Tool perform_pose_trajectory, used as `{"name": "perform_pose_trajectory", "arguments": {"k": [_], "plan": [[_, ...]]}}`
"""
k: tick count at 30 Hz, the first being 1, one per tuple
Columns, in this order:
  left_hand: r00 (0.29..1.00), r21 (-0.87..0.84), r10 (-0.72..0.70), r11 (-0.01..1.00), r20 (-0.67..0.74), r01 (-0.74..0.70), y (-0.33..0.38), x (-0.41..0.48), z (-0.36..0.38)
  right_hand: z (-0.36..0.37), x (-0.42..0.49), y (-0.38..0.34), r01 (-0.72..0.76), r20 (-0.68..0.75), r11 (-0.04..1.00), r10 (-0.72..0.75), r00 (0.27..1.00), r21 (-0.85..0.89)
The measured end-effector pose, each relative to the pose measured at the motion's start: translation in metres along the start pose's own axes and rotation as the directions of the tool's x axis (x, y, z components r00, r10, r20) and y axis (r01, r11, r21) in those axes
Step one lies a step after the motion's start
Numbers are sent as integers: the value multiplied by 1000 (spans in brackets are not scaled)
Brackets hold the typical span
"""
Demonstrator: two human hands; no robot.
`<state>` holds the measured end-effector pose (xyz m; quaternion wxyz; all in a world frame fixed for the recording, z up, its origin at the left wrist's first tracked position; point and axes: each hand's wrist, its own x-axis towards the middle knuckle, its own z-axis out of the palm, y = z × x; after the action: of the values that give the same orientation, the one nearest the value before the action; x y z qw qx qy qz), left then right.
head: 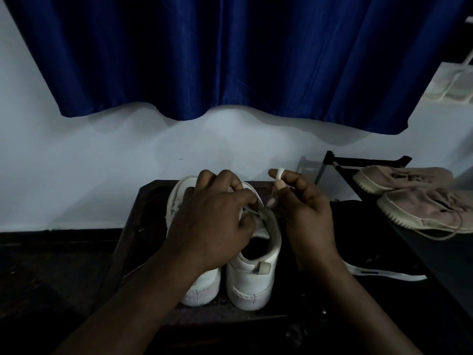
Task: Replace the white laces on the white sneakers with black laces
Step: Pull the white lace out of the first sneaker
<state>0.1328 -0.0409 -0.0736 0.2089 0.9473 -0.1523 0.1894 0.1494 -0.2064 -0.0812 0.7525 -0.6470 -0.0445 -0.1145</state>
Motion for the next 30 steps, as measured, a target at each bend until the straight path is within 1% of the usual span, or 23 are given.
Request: {"name": "perform_pose_trajectory", "arguments": {"k": [3, 6, 8, 10, 14, 17, 21, 23, 25, 26, 28, 30], "plan": [[999, 21, -25, 999, 21, 25, 2, 1, 0, -4, 1, 3, 7, 0, 997, -7, 1000, -79], [998, 26, -48, 999, 26, 48, 4, 2, 0, -6, 1, 5, 69, -22, 977, -75, 997, -203], [999, 18, -48, 999, 0, 48, 3, 2, 0, -8, 1, 3, 110, -18, 954, -120, 993, -280], [999, 15, -36, 999, -35, 36, 3, 0, 1, -9, 1, 1, 130, -16, 939, -142, 990, -317], [996, 64, 5, 998, -85, 0, 5, -1, -1, -11, 1, 4, 139, -66, 909, -179, 982, -392], [996, 76, 2, 997, -88, 4, 7, 0, -1, -14, 5, 5, 169, -52, 835, -230, 972, -524], [997, 44, -16, 999, -75, 19, 7, 0, -1, -13, 4, 1, 224, -29, 755, -305, 952, -616], [997, 49, -16, 999, -79, 20, 7, 0, -2, -14, 2, -2, 252, 11, 773, -303, 953, -582], [997, 70, -24, 997, -75, 29, 7, 0, -2, -13, -1, -5, 252, 111, 823, -227, 968, -509], [997, 78, -29, 996, -73, 35, 6, 1, -1, -12, -3, -6, 268, 175, 820, -206, 963, -507], [996, 74, -38, 996, -80, 44, 6, 1, -1, -12, -4, -5, 340, 276, 748, -215, 937, -570], [996, 69, -41, 997, -81, 46, 6, 0, -1, -11, -3, -2, 375, 296, 687, -237, 925, -623]]}}
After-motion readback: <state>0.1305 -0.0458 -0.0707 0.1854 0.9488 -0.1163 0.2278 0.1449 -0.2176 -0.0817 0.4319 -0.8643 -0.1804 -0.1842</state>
